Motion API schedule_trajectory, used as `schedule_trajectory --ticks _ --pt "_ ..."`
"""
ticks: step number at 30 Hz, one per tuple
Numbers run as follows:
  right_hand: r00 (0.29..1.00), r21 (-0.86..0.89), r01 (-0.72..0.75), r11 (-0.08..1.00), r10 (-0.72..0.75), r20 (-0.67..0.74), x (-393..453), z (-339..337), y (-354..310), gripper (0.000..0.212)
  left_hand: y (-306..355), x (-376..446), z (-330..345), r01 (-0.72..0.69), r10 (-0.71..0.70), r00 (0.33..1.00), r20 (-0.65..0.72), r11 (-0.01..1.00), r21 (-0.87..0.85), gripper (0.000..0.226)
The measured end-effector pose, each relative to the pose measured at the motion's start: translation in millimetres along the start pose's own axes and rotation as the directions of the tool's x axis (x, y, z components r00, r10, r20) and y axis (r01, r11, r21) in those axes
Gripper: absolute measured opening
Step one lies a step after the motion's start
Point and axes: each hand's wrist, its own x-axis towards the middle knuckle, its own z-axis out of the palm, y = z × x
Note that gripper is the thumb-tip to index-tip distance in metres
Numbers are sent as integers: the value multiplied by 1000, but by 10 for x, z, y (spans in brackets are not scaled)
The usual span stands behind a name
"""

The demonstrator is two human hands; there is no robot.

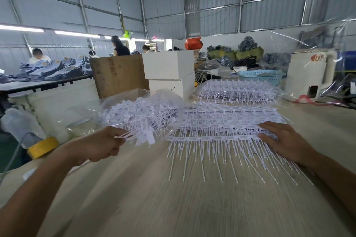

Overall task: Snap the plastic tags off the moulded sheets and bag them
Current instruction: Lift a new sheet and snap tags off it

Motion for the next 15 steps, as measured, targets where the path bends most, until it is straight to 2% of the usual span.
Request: schedule_trajectory --ticks 4,8,11,15 --pt "1000 -1 -12 1000 12 -9 -18 1 -23 52 167 -56 159 -86 83 996 -45 994 -75 16" --pt "1000 -11 -19 1000 19 1 -23 1 -19 50 453 1 453 -19 2 992 -129 991 -130 27" --pt "1000 -8 -23 1000 23 6 -10 3 -12 51 623 43 666 35 -49 994 -98 989 -140 24" --pt "1000 -13 -24 1000 24 13 -1 -6 -20 56 867 244 838 42 -50 998 -39 984 -174 22"
